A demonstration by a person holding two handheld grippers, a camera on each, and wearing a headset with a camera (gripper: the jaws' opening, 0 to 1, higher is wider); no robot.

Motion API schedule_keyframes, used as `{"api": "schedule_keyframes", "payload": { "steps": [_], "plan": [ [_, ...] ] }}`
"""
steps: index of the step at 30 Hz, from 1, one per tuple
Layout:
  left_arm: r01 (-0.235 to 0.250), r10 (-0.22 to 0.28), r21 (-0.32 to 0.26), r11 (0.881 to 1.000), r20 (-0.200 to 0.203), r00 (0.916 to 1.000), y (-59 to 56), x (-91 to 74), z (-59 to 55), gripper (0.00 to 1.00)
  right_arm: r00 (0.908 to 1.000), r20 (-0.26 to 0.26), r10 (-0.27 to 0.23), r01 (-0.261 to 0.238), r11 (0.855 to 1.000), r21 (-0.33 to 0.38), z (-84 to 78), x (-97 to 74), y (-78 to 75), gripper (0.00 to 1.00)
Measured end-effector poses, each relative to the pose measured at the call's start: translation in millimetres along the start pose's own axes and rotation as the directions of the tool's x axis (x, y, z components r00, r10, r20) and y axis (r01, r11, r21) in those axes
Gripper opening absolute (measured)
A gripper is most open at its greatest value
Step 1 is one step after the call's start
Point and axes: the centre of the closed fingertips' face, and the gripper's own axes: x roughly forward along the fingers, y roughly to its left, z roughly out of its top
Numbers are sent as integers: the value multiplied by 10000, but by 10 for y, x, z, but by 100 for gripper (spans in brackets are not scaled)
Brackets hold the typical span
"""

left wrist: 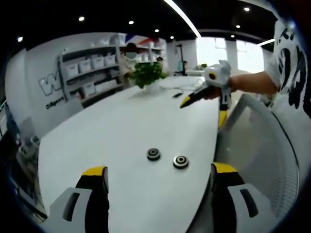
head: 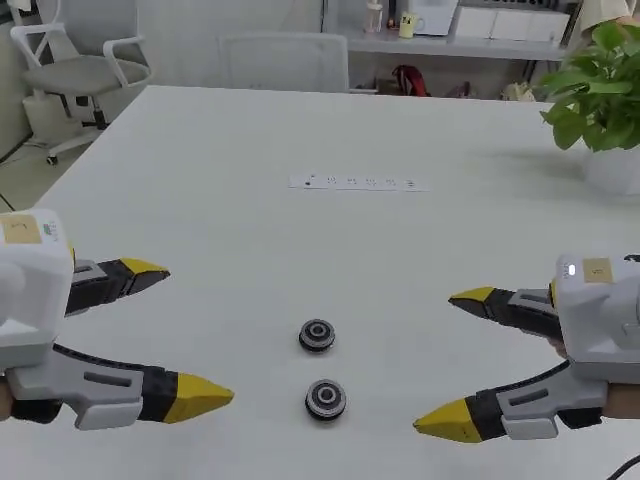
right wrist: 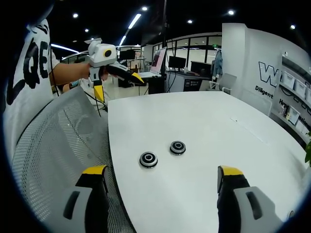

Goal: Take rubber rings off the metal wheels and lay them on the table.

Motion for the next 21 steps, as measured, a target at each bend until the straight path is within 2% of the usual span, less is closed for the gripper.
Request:
{"api": "schedule_keyframes", "payload": {
  "steps": [11, 21],
  "plan": [
    [-37, 37, 103, 9999, -40, 10000, 84, 42, 26, 85, 9996, 208, 194, -193, 9998, -55, 84, 56, -25, 82],
    [16, -14, 269, 9996, -79, 10000, 114, 99, 17, 83, 9996, 28, 267, -266, 9995, -154, 12, 121, -74, 81]
  ]
}}
